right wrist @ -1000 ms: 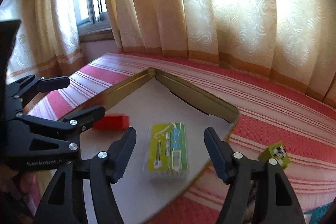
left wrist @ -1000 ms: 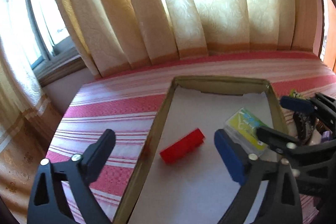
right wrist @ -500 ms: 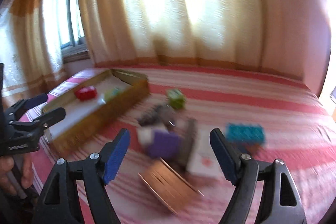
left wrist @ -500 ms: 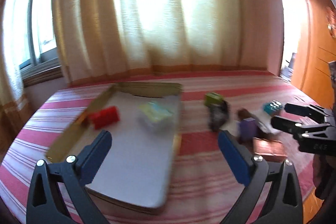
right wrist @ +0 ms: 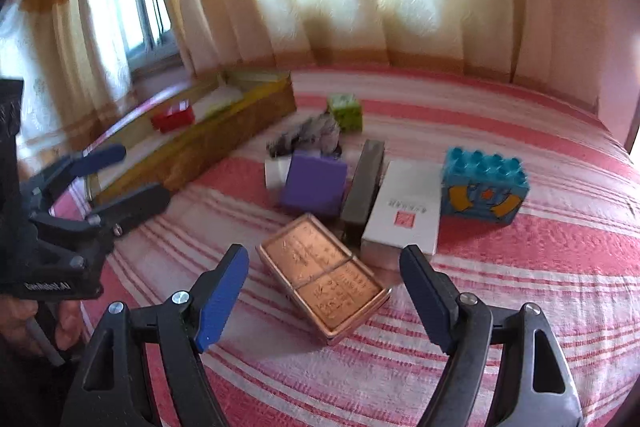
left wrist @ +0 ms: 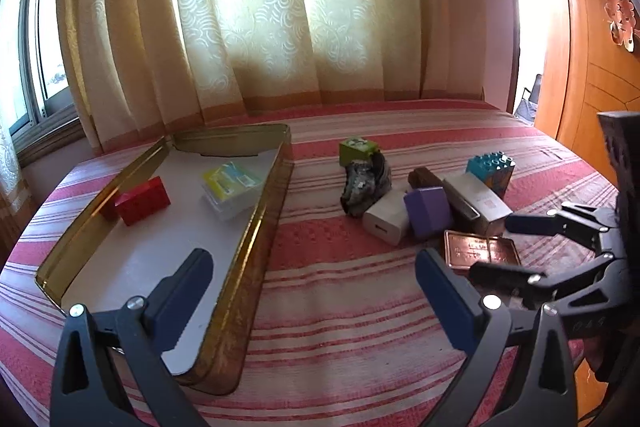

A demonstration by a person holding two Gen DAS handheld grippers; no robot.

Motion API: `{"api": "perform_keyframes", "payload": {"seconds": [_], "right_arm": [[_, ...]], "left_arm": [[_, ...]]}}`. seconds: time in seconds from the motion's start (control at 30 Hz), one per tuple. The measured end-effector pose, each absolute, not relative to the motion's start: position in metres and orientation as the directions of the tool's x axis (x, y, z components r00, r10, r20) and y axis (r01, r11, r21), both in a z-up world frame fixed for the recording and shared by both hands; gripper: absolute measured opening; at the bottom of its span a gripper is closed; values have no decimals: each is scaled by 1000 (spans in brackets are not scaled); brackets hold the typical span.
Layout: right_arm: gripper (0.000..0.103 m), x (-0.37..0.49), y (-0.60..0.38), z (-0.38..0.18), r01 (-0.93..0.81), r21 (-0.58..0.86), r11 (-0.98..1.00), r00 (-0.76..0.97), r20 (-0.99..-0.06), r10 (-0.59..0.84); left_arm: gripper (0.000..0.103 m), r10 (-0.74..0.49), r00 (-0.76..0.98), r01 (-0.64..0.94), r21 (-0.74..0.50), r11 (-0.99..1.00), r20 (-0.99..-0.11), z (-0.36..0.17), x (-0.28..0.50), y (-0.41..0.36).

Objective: Organize rigid objects
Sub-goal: 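Grasp the copper bar with the right gripper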

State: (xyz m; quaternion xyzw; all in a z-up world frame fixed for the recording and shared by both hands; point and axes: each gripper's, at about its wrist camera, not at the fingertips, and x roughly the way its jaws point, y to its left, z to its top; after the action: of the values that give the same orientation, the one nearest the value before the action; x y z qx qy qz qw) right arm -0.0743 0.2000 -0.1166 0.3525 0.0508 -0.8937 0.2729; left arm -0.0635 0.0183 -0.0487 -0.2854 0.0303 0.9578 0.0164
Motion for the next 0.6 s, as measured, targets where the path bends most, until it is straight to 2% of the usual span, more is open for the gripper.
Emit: {"api": "perform_keyframes", "payload": {"seconds": [0.3, 0.4, 0.47, 0.6], "right_arm": [[77, -92, 185, -127, 557, 94, -825, -523, -732, -437], [64, -91, 181, -128, 560, 65, -826, -536, -731, -421], [52, -88, 182, -128, 562, 50, -826, -548, -725, -416], [50, -84, 186, -125, 560, 50, -827, -569, -702, -428]], "left_arm": [[103, 29, -829, -72, 55, -996, -558, -51, -66, 23], [103, 36, -825, -76, 48, -996, -564, -51, -68, 23], [103, 42, -823, -76, 37, -996, -567, -52, -69, 22], [103, 50, -822, -83, 32, -996, -567, -51, -69, 22]]}}
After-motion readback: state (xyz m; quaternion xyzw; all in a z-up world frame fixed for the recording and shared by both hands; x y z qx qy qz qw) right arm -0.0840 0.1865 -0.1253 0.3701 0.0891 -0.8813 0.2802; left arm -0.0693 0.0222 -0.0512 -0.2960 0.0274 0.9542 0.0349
